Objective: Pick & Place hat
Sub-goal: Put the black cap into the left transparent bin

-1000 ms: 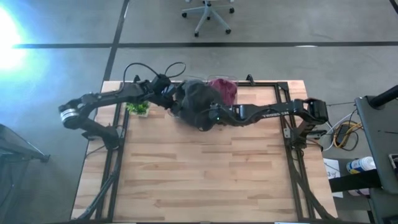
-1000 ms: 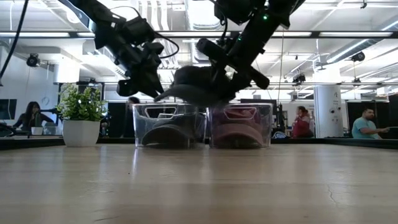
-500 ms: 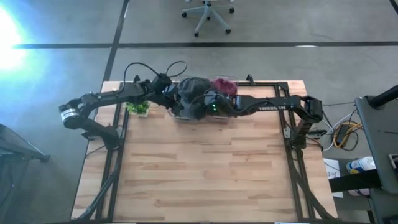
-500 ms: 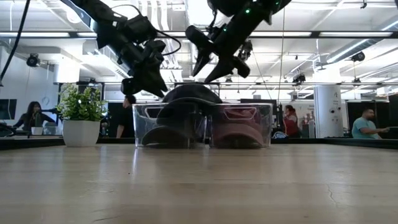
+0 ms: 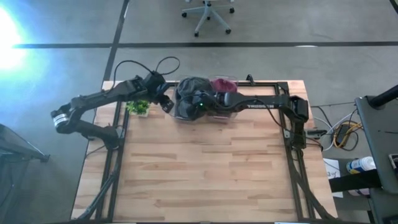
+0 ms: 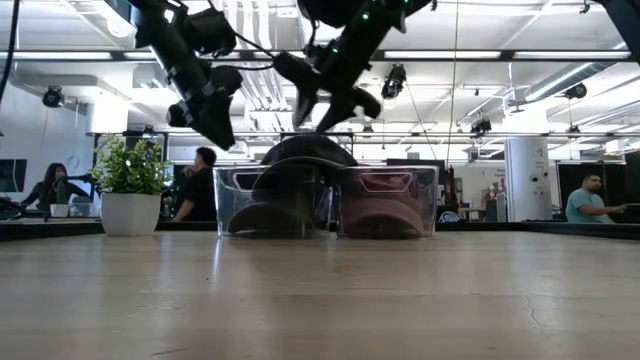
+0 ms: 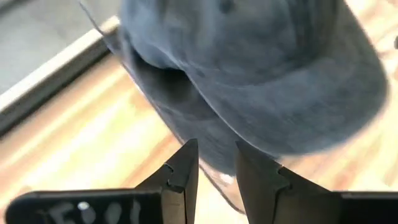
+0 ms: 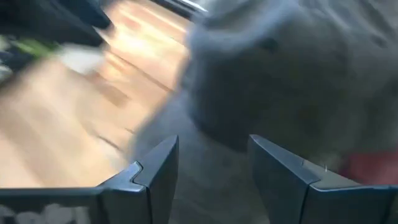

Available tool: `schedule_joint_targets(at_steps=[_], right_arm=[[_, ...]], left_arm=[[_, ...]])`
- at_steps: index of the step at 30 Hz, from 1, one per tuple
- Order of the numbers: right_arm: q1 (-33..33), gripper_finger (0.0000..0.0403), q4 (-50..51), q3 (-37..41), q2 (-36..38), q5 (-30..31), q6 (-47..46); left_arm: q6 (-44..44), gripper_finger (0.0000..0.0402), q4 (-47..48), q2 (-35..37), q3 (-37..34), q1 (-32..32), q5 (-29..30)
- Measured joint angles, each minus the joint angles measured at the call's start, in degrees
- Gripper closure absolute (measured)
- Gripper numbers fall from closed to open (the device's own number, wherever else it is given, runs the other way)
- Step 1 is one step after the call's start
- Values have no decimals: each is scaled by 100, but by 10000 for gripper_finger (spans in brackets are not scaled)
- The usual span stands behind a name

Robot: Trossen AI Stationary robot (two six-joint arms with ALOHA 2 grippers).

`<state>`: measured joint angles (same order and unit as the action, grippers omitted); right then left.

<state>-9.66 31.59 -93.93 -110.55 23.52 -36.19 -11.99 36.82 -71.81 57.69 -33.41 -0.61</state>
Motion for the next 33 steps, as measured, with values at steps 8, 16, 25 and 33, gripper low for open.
schedule_joint_targets(at_steps=[8,16,25,33], right_arm=[[-69,216,1037,401,176,27,-694],[-118,216,727,796,255,-168,-861],[-529,216,-149,1283,568,-538,-1034],[-788,216,-1021,1552,548,-1337,-966]], left_arm=[[75,305,86,-74,-2,-541,358],[168,305,299,-92,-75,-1508,-853],[472,305,266,-316,-148,-1478,-837],[444,305,-80,-820,-365,-1448,-992]])
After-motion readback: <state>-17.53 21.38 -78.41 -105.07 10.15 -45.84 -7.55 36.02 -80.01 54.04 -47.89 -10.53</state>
